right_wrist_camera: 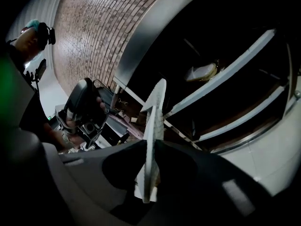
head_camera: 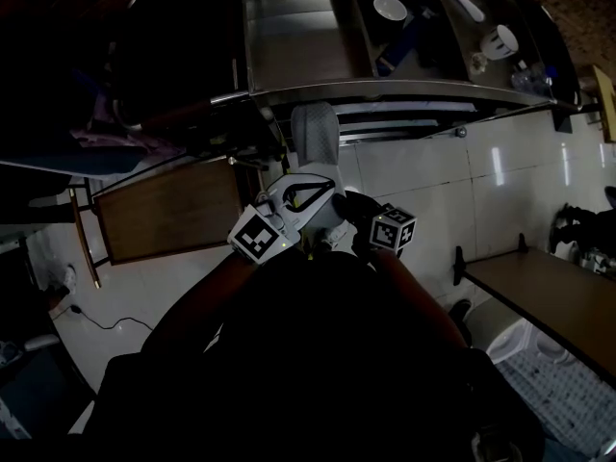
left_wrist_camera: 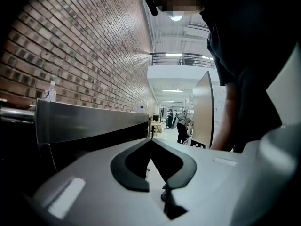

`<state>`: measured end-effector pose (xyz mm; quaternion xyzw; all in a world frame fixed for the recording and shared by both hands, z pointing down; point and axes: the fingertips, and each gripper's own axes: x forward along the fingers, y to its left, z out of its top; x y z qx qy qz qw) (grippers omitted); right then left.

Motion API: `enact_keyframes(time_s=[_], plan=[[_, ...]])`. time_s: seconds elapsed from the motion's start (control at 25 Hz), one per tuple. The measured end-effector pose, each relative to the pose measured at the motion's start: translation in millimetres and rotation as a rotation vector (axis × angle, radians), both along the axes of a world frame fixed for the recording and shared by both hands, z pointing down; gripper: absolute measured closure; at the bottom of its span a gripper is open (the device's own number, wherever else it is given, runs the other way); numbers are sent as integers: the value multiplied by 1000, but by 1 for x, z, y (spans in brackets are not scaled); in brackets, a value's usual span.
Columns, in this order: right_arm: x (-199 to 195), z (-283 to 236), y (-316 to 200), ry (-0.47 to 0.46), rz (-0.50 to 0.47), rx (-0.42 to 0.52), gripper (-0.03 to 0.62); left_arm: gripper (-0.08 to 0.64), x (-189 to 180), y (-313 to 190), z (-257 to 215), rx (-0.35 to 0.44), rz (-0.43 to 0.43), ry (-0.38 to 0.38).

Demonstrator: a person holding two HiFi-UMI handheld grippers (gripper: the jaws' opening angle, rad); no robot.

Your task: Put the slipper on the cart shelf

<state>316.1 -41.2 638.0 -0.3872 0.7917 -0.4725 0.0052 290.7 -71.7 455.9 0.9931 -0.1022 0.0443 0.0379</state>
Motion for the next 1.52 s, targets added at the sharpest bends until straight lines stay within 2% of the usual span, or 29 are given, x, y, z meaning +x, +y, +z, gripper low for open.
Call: enact_keyframes(time_s=[0.12, 0.24, 0.44, 0.64, 0.76, 0.88, 1.24, 1.52], plan=[[-1, 4, -17, 0, 39, -23, 532, 557, -7, -9, 7, 12, 24, 2], [0, 12, -34, -1, 59, -40, 532, 557, -11, -17, 16, -8, 31, 16], [8, 19, -74, 10, 88, -32, 532, 557, -11, -26, 24, -20, 19, 2], [19, 25, -121, -8, 85, 15, 532, 557, -2, -47, 30, -17, -43, -4], [25, 28, -145, 31, 73, 51, 532, 557, 2, -60, 33, -32, -85, 2], [28, 31, -164, 41, 77, 75, 532, 557, 6, -65, 38, -32, -92, -13], [31, 28, -210, 94, 115, 171, 532, 557, 9, -95, 36, 1, -164, 4], [28, 31, -233, 130, 112, 226, 532, 557, 15, -105, 41, -6, -190, 10]])
